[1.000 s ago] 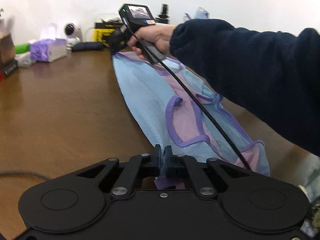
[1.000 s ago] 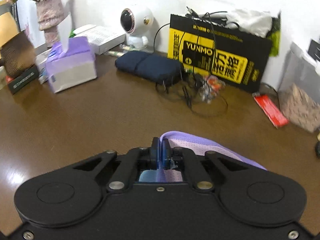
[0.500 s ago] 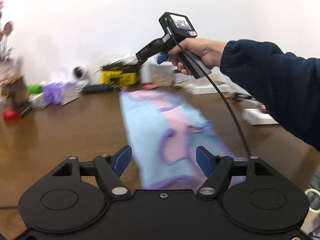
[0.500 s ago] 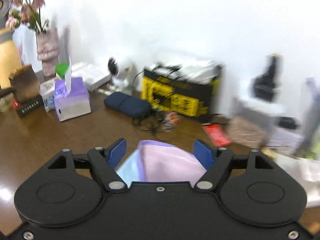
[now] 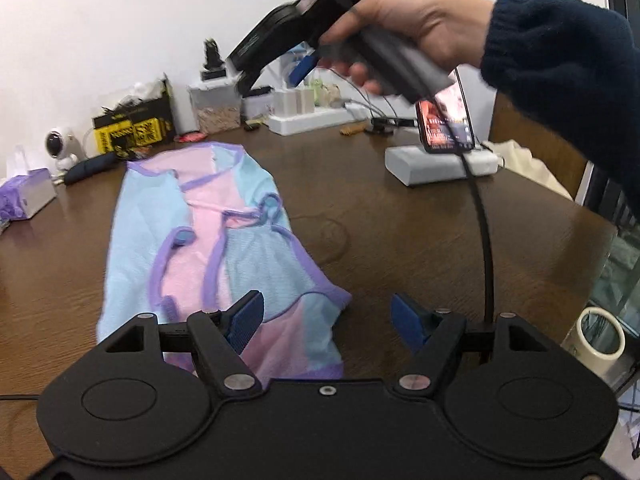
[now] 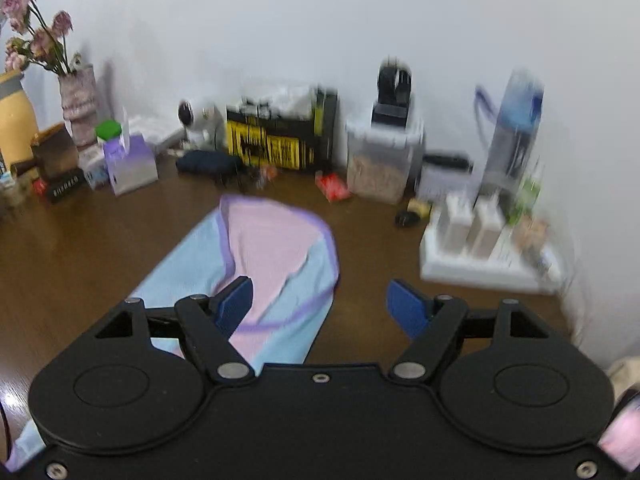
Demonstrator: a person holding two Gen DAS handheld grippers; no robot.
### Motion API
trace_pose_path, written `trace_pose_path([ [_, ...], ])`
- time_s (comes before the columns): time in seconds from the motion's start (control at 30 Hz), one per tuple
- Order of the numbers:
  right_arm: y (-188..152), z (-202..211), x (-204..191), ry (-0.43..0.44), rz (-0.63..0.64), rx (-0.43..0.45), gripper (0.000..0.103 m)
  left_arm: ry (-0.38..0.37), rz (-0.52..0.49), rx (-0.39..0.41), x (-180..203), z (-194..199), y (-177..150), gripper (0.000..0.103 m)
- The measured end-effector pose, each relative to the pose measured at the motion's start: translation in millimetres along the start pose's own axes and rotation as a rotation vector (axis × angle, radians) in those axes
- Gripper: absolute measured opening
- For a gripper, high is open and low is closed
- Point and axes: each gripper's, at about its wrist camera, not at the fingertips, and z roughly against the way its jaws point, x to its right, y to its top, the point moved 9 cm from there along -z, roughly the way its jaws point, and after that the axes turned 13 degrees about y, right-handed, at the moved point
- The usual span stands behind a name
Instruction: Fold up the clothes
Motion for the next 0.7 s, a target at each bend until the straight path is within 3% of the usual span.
trace_pose_path([
  [0.03,-6,-12,0,0.006,-0.005,-0.016,0.079,0.0,0.005,-0.009,-1,-4,-1,0.068],
  [0.17,-22,-62,14,0.024,-0.063,-0.066,0.074,0.0,0.045,-0.055,-8,-18,-5,0.029],
  [0.3,-29,-93,33,0.024,-0.134,-0.064,0.064,-0.007,0.071,-0.061,-15,-21,-6,0.012],
  [0.37,-30,-101,36,0.032,-0.147,-0.06,0.047,-0.015,0.108,-0.07,-21,-21,-6,0.009],
  [0.5,-32,-113,26,0.004,-0.065,-0.055,0.035,-0.025,0.173,-0.056,-28,-15,-2,0.006],
  [0.57,-31,-114,27,-0.003,-0.062,-0.049,0.006,-0.026,0.181,-0.041,-29,-12,0,0.006],
  [0.7,-23,-113,26,-0.009,-0.067,-0.046,0.006,-0.023,0.227,-0.003,-38,-1,8,0.006],
])
